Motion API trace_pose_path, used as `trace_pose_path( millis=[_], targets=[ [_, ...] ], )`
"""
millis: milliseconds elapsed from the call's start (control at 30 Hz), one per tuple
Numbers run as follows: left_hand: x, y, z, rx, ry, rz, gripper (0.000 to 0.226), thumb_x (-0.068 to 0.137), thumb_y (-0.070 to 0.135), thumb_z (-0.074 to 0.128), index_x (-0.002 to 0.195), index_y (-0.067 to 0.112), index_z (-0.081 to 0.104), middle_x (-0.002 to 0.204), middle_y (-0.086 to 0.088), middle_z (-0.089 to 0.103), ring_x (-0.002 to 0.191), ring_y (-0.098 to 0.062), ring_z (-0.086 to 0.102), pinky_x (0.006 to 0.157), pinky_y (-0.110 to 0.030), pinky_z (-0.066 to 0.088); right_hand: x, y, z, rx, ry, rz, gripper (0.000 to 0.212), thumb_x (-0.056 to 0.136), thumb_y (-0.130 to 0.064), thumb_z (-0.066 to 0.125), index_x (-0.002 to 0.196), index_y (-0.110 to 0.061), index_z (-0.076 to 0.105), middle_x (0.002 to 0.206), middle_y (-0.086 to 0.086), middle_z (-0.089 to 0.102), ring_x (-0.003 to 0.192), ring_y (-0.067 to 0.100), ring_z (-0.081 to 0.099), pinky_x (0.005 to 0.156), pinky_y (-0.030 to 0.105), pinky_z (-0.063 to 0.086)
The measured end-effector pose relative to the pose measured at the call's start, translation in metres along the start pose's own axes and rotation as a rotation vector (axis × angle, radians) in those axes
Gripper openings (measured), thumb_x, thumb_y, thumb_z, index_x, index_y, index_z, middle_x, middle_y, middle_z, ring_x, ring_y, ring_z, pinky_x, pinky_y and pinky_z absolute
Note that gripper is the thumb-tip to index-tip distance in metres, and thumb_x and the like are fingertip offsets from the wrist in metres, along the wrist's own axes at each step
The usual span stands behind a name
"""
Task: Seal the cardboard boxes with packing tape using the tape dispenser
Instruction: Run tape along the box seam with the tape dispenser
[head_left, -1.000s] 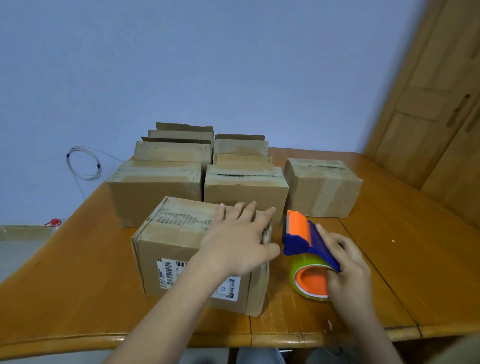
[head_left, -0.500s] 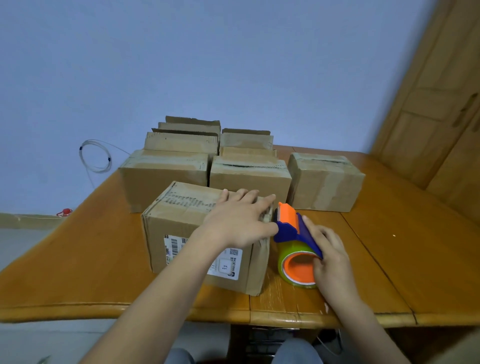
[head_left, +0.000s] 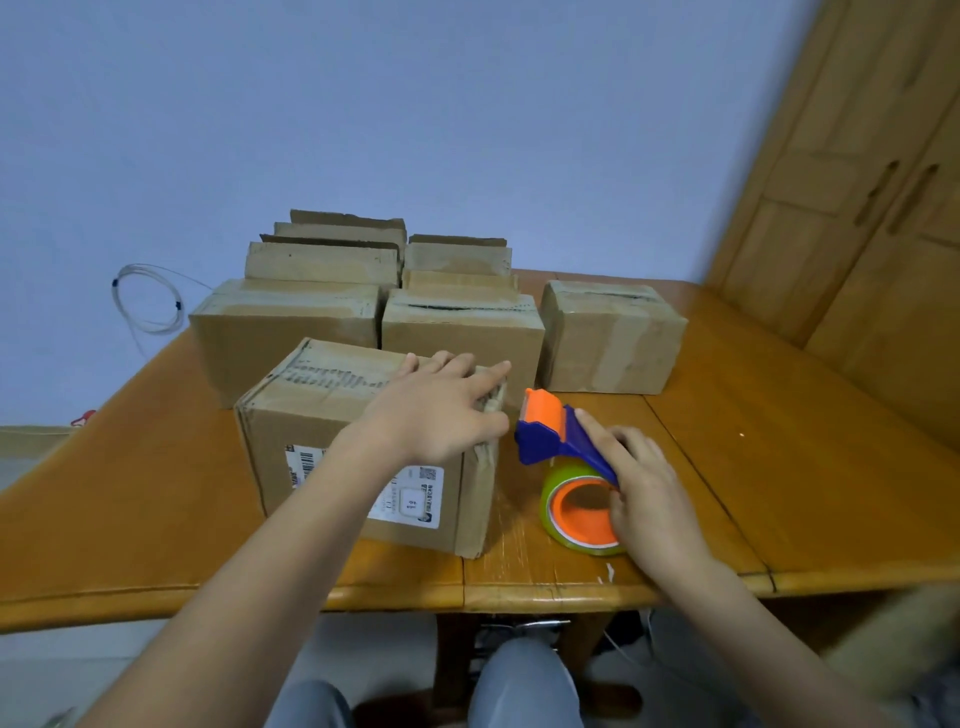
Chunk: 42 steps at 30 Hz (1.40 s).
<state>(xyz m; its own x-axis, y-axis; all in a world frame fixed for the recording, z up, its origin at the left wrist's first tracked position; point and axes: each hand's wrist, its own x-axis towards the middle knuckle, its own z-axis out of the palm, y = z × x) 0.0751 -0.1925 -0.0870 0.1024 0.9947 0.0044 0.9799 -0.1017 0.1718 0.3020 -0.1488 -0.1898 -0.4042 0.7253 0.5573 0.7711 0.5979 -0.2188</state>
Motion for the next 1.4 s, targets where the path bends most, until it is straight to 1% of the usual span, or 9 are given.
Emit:
trace_pose_path(
  millis=[133, 333, 467, 600, 800, 867, 967, 1167, 1400],
  targets=[
    [0.000, -0.001, 0.001, 0.009, 0.010, 0.007, 0.062, 0.097, 0.045, 0.034, 0.153, 0.037, 0.007, 0.161, -0.005, 0.011, 0.148, -0.021, 0.005, 0.117, -0.044, 0.003, -0.002, 0.000, -0.008, -0.027, -0.063, 0.050, 0.088, 0.081, 0.002, 0.068, 0.149, -0.031, 0.022, 0.125, 0.007, 0.049, 0.112, 0.019, 0.045, 0.081, 0.032, 0.050],
    [0.000, -0.001, 0.000, -0.004, 0.004, 0.011, 0.063, 0.096, 0.045, 0.035, 0.153, 0.037, 0.008, 0.161, -0.006, 0.011, 0.148, -0.022, 0.004, 0.118, -0.045, 0.001, -0.006, 0.001, -0.015, -0.044, -0.111, 0.068, 0.092, 0.073, 0.007, 0.073, 0.148, -0.025, 0.029, 0.119, 0.011, 0.054, 0.106, 0.023, 0.050, 0.075, 0.034, 0.051],
    [0.002, -0.004, 0.002, 0.000, 0.013, 0.015, 0.070, 0.088, 0.059, 0.029, 0.152, 0.039, 0.010, 0.161, -0.004, 0.014, 0.148, -0.021, 0.007, 0.117, -0.044, 0.004, -0.001, -0.003, -0.014, -0.112, -0.113, 0.023, 0.094, 0.066, 0.004, 0.080, 0.145, -0.023, 0.037, 0.113, 0.012, 0.057, 0.099, 0.026, 0.055, 0.068, 0.036, 0.053],
    [0.003, -0.004, 0.004, 0.015, 0.049, 0.014, 0.064, 0.095, 0.056, 0.035, 0.152, 0.038, 0.011, 0.160, -0.003, 0.017, 0.147, -0.021, 0.010, 0.117, -0.044, 0.006, 0.010, -0.011, -0.017, -0.110, -0.165, -0.014, 0.082, 0.087, -0.006, 0.065, 0.150, -0.032, 0.018, 0.132, 0.008, 0.045, 0.118, 0.022, 0.042, 0.089, 0.031, 0.044],
    [0.007, -0.002, 0.005, -0.050, 0.053, -0.004, 0.078, 0.079, 0.068, 0.023, 0.151, 0.039, 0.019, 0.157, -0.001, 0.026, 0.145, -0.019, 0.016, 0.116, -0.046, 0.009, 0.027, -0.007, -0.026, -0.182, -0.184, -0.130, 0.084, 0.083, -0.002, 0.068, 0.149, -0.031, 0.025, 0.125, 0.009, 0.050, 0.111, 0.024, 0.047, 0.085, 0.032, 0.042],
    [0.010, 0.001, 0.005, -0.087, 0.086, -0.028, 0.072, 0.083, 0.068, 0.028, 0.148, 0.038, 0.027, 0.152, -0.001, 0.034, 0.142, -0.019, 0.023, 0.114, -0.045, 0.012, 0.032, -0.007, -0.031, -0.224, -0.196, -0.167, 0.081, 0.086, -0.004, 0.065, 0.150, -0.032, 0.022, 0.127, 0.009, 0.049, 0.113, 0.024, 0.045, 0.088, 0.032, 0.040],
    [0.014, 0.004, 0.006, -0.096, 0.136, -0.049, 0.053, 0.093, 0.049, 0.045, 0.143, 0.035, 0.034, 0.143, -0.002, 0.043, 0.135, -0.020, 0.033, 0.113, -0.044, 0.015, 0.037, -0.007, -0.039, -0.257, -0.239, -0.205, 0.081, 0.089, -0.007, 0.062, 0.151, -0.031, 0.016, 0.132, 0.008, 0.045, 0.119, 0.024, 0.041, 0.093, 0.033, 0.037],
    [0.016, 0.006, 0.007, -0.122, 0.149, -0.054, 0.051, 0.091, 0.043, 0.050, 0.139, 0.033, 0.036, 0.135, -0.002, 0.047, 0.129, -0.020, 0.038, 0.111, -0.045, 0.018, 0.043, -0.002, -0.041, -0.400, -0.153, -0.299, 0.086, 0.063, -0.005, 0.085, 0.139, -0.020, 0.047, 0.106, 0.015, 0.062, 0.091, 0.033, 0.059, 0.067, 0.041, 0.050],
    [0.014, 0.008, 0.006, -0.124, 0.155, -0.063, 0.051, 0.091, 0.041, 0.050, 0.139, 0.032, 0.037, 0.134, -0.002, 0.048, 0.128, -0.020, 0.038, 0.112, -0.046, 0.018, 0.048, -0.003, -0.047, -0.464, -0.064, -0.375, 0.088, 0.057, -0.014, 0.090, 0.136, -0.016, 0.052, 0.102, 0.015, 0.062, 0.087, 0.033, 0.060, 0.064, 0.040, 0.051]
  ],
)
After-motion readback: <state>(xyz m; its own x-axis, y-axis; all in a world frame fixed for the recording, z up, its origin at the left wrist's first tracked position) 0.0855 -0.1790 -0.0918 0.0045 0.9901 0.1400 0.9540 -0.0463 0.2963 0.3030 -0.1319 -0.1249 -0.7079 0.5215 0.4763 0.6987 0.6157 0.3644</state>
